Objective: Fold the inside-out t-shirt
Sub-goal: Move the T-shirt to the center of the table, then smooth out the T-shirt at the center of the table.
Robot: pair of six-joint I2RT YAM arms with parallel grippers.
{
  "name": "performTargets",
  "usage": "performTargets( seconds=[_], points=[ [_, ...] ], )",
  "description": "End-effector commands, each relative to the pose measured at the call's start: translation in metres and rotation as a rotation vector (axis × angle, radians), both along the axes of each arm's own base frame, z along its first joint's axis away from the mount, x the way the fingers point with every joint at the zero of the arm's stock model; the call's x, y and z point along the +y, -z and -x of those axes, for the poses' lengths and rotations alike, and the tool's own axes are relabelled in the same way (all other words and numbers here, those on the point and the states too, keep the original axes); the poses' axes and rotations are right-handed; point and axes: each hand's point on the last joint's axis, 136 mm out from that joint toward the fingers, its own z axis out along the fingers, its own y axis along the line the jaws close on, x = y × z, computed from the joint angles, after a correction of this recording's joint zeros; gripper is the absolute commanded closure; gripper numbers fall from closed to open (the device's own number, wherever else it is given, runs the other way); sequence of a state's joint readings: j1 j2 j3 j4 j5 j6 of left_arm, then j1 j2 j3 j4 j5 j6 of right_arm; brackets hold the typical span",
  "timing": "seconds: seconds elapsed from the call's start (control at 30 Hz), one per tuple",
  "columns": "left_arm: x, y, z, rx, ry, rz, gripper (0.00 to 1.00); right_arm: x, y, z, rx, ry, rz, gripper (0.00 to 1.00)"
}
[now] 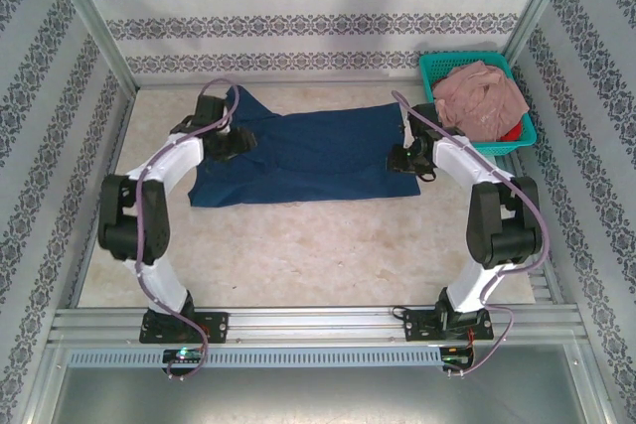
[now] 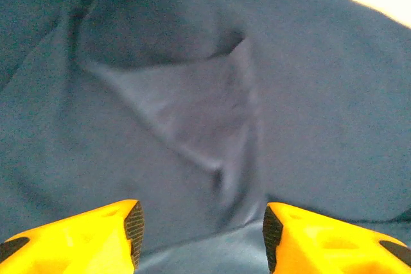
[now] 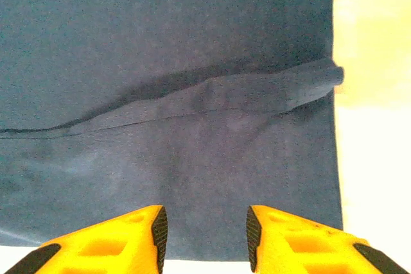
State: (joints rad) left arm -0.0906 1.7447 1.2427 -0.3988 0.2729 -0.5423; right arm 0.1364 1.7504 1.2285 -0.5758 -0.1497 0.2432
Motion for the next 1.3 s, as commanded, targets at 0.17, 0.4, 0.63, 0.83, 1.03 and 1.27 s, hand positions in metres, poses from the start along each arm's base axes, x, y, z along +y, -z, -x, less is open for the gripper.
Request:
performTargets(
  seconds=[0.17, 0.4, 0.63, 0.83, 1.03, 1.27],
  points=[
    [0.048, 0.061, 0.056, 0.155, -0.129, 0.007, 0.48, -0.012, 0.046, 0.016, 0.213, 0.078, -0.016, 0.65],
    [0.048, 0.088, 0.117, 0.250, -0.160, 0.004, 0.48, -0.043, 0.066, 0.073, 0.363, 0.166, 0.065, 0.67],
    [0.045, 0.086, 0.188, 0.257, -0.213, 0.015, 0.47, -0.065, 0.060, 0.129, 0.352, 0.261, 0.142, 0.68],
    [0.030, 0.034, 0.147, 0.056, -0.156, 0.093, 0.46, -0.057, 0.026, 0.112, 0.142, 0.239, 0.151, 0.65],
    [0.027, 0.028, 0.063, 0.019, -0.134, 0.104, 0.48, -0.006, 0.005, 0.073, 0.049, 0.096, 0.153, 0.65],
    [0.024, 0.047, 0.012, 0.063, -0.116, 0.110, 0.48, 0.017, 0.008, 0.068, 0.050, 0.044, 0.142, 0.65]
  ],
)
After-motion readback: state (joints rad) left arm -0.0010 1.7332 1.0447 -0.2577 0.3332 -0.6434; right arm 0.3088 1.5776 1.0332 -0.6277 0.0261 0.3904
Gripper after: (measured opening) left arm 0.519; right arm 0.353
